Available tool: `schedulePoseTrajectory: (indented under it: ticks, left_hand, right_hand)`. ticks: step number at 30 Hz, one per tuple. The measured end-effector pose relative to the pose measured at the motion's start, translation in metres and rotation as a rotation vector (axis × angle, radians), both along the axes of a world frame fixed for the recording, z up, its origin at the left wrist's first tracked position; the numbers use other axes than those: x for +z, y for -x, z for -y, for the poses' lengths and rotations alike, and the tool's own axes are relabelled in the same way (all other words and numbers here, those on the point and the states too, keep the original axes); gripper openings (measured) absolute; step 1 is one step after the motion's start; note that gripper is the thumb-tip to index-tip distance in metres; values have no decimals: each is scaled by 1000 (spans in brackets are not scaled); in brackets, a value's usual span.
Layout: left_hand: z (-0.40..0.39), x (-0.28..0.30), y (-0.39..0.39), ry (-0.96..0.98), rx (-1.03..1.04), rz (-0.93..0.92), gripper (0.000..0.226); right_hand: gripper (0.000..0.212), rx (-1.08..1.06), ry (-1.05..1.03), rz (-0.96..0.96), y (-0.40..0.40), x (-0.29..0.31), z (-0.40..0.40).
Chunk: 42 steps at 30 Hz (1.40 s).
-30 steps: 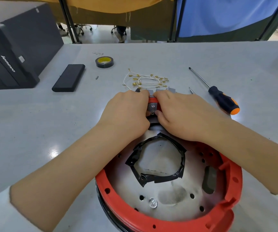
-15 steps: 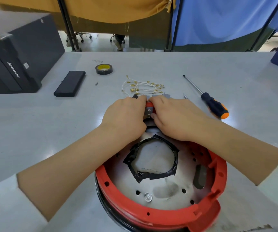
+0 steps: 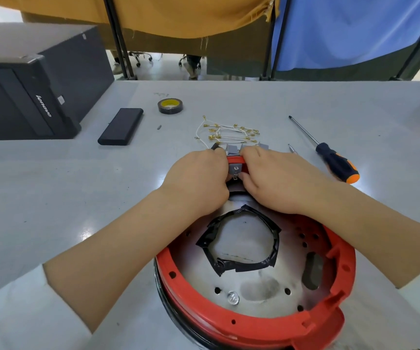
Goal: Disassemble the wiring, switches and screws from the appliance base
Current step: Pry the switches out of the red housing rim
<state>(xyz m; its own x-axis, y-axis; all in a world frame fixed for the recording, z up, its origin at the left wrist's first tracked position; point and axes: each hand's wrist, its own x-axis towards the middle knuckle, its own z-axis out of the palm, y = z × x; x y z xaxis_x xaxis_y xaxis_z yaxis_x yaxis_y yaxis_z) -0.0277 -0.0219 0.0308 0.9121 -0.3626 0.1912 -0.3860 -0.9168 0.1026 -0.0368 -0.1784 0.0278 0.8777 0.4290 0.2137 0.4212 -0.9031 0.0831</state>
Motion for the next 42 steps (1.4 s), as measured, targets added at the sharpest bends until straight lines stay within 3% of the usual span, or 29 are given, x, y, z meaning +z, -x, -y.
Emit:
schedulePoseTrajectory:
  ticks: [19,28,32,37,42]
  left_hand:
    - [12,1,5,-157,83,77,22]
    - [4,0,2,19,38,-3,18]
    - [1,0,-3,120,-19,-74,35]
    - [5,7,-5,-60,-23,-24,18]
    - [8,6,-2,-186,-36,68,23]
  right_hand:
    - [21,-37,168,90,0,-2,-4]
    - [26,-4,85,49,-1,-1,-1]
    - [40,-6,43,45,2,-1,0]
    - [26,8,127,16,-5,1,-4]
    - [34,59,211,57,-6,3,-3]
